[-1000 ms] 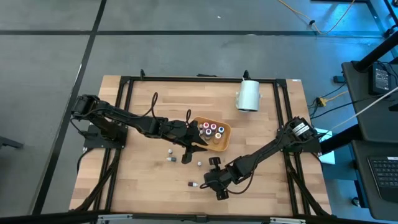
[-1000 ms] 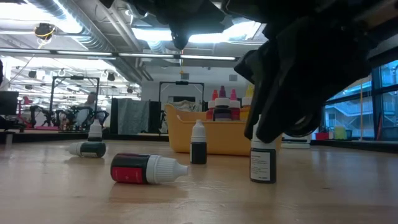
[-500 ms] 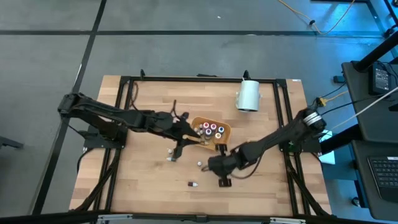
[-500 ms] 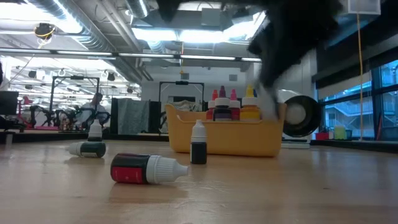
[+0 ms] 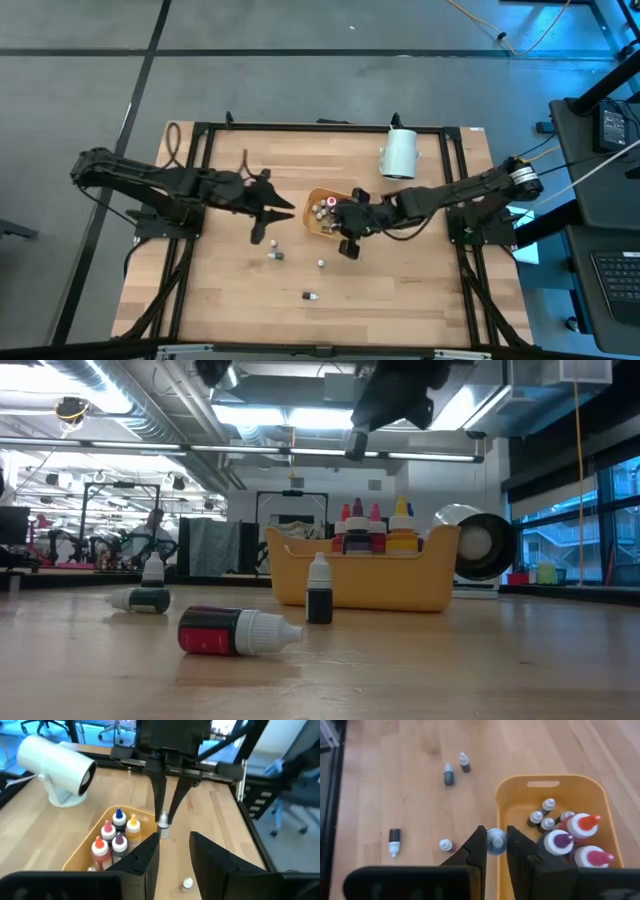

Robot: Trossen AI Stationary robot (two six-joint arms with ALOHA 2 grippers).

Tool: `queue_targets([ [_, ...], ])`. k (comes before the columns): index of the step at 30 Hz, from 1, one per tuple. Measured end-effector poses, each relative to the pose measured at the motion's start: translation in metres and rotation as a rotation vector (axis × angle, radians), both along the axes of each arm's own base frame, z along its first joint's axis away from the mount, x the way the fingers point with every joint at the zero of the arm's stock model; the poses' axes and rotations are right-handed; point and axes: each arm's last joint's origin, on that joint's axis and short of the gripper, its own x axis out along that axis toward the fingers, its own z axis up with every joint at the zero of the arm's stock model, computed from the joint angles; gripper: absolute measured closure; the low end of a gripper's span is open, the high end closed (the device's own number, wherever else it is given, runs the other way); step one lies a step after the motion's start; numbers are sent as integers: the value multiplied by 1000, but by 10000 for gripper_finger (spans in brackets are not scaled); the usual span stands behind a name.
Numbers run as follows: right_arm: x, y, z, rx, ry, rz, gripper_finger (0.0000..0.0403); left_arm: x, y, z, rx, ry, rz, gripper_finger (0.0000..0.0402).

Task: Pick & Place food coloring
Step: Put the small brown food coloring bottle into the yellow bin

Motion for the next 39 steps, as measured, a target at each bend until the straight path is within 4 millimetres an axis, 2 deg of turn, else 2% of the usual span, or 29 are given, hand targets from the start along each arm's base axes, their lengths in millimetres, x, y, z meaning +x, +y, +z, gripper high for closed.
queue_targets([
  [4,8,-9,-10,-3,24,-30,350,-21,1,-5,-70,-78,14,298],
  [9,20,-18,-31,-14,75,-60,350,-35,-1,-16,-115,-154,44,301],
  [17,52,-31,-62,-3,10,-115,350,-35,-6,-33,-144,-119,99,297],
  [23,63,-40,-88,-42,28,-186,350,-36,-9,-34,-160,-135,102,300],
  [28,73,-44,-95,-45,-14,-201,350,-36,-9,-34,-159,-135,102,297],
  [33,73,-45,-97,-58,-6,-195,350,-36,-9,-34,-157,-133,101,295],
  [39,74,-43,-88,-79,58,-162,350,-36,-9,-34,-157,-133,101,295],
])
